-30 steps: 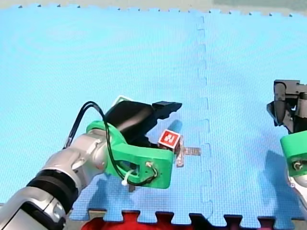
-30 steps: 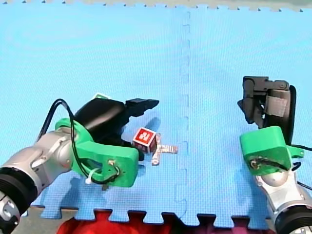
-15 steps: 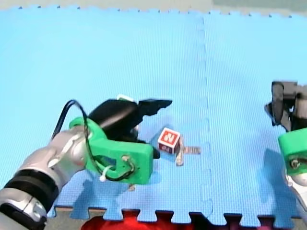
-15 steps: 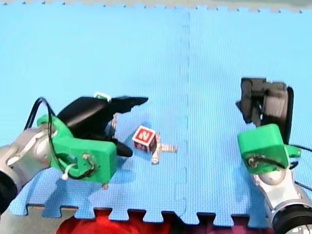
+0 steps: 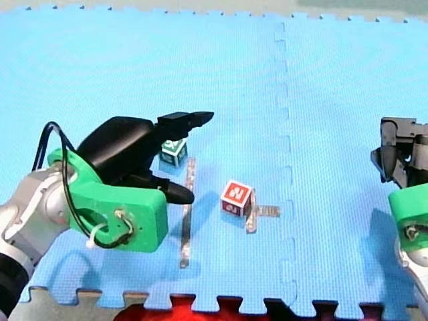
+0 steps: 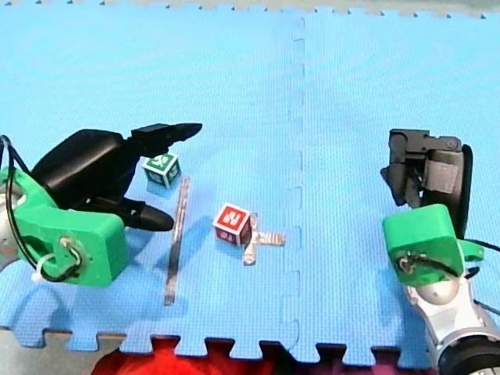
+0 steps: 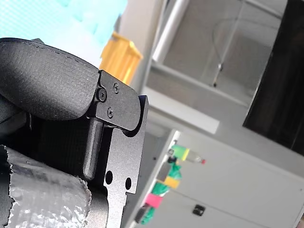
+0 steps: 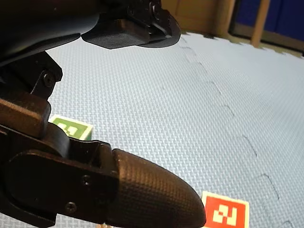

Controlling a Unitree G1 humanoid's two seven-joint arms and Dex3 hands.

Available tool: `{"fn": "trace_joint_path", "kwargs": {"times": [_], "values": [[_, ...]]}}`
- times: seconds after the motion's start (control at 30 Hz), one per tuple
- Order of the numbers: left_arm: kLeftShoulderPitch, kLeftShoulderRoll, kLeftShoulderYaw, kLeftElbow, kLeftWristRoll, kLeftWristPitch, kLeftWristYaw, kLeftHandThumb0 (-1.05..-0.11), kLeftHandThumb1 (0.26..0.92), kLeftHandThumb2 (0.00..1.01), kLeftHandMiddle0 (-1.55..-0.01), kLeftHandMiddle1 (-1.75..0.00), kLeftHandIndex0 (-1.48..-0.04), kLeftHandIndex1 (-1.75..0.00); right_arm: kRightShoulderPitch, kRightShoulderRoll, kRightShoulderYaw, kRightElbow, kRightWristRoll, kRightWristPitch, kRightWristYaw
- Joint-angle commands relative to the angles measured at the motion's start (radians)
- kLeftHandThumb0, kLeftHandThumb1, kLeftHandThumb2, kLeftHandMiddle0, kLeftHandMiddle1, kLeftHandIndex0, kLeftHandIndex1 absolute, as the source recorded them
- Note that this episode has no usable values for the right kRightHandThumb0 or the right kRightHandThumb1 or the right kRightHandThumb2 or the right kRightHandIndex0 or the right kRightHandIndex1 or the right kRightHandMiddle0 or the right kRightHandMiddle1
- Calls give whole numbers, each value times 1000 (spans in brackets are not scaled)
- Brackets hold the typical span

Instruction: Stack cube left

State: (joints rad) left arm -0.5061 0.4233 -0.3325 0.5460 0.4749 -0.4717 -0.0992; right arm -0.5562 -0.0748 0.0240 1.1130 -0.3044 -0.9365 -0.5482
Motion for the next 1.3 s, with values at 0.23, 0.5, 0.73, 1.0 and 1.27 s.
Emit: {"fn": "trace_joint_path", "kwargs": {"times": [0.23, 0.5, 0.73, 1.0, 1.27], "values": [[87, 55, 92, -150, -42, 85, -48, -1048, 921, 149, -751, -1746, -310, -26, 10, -1, -7, 12, 15, -1, 10], [-5, 0, 103, 160, -29, 32, 76, -1048, 921, 109, -775, -1746, -435, -55, 9, -2, -9, 15, 19, 1, 15], [-74, -47, 105, 383, -40, -33, 138, -1048, 920, 47, -872, -1746, -529, -52, 10, -5, -13, 14, 24, -4, 24], [-96, -81, 132, 451, -84, -54, 135, -1048, 921, 35, -886, -1746, -627, -70, 8, -7, -16, 19, 28, -8, 34], [-180, -111, 138, 593, -103, -52, 107, -1048, 921, 42, -898, -1746, -778, -114, 8, -9, -24, 22, 40, -14, 54]]}}
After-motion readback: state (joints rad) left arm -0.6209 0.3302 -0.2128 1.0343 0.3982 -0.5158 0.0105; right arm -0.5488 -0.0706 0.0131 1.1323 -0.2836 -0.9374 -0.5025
